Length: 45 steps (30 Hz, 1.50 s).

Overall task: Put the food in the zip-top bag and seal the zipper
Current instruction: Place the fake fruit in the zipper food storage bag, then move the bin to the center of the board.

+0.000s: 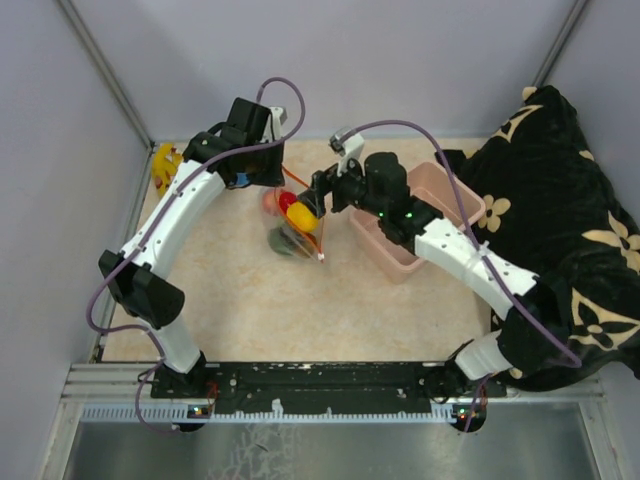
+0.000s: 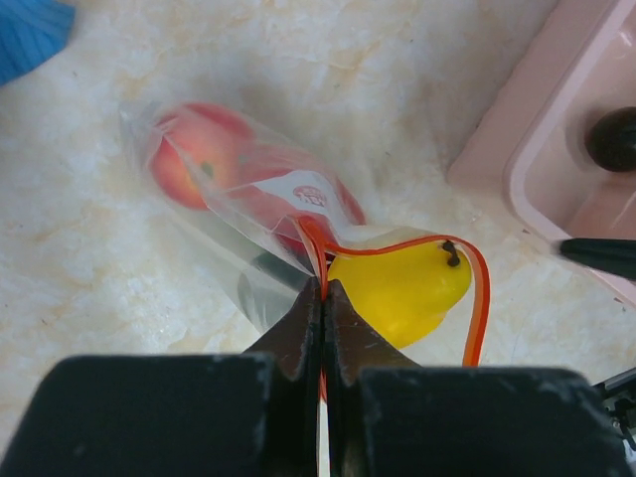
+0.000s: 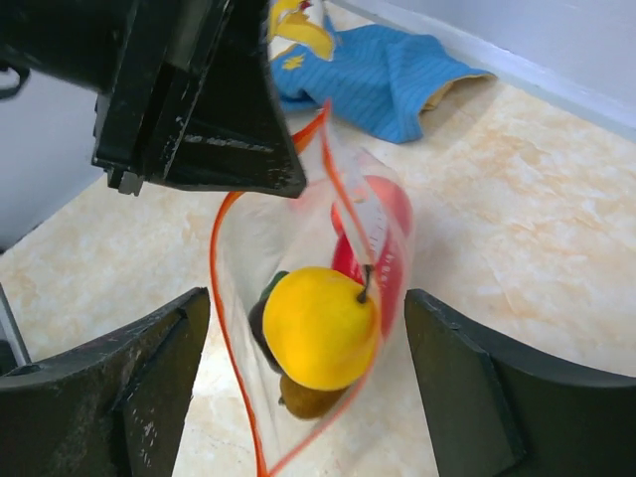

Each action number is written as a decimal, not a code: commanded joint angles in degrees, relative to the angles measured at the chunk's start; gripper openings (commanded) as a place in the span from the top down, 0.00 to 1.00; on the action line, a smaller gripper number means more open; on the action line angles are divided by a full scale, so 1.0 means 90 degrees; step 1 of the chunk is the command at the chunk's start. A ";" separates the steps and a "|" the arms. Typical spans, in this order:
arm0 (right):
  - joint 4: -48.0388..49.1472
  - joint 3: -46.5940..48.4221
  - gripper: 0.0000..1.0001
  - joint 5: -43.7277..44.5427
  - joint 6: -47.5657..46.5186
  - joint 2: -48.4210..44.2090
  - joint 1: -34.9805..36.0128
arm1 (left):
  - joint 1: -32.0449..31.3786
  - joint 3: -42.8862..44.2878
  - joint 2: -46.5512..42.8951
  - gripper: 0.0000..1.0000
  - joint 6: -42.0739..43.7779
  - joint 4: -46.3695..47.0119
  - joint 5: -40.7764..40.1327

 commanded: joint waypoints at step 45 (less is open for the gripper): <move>-0.4403 0.0617 0.25 0.0509 -0.0493 0.0544 -0.0799 | 0.1205 -0.1322 -0.0771 1.00 -0.0293 0.0832 0.0849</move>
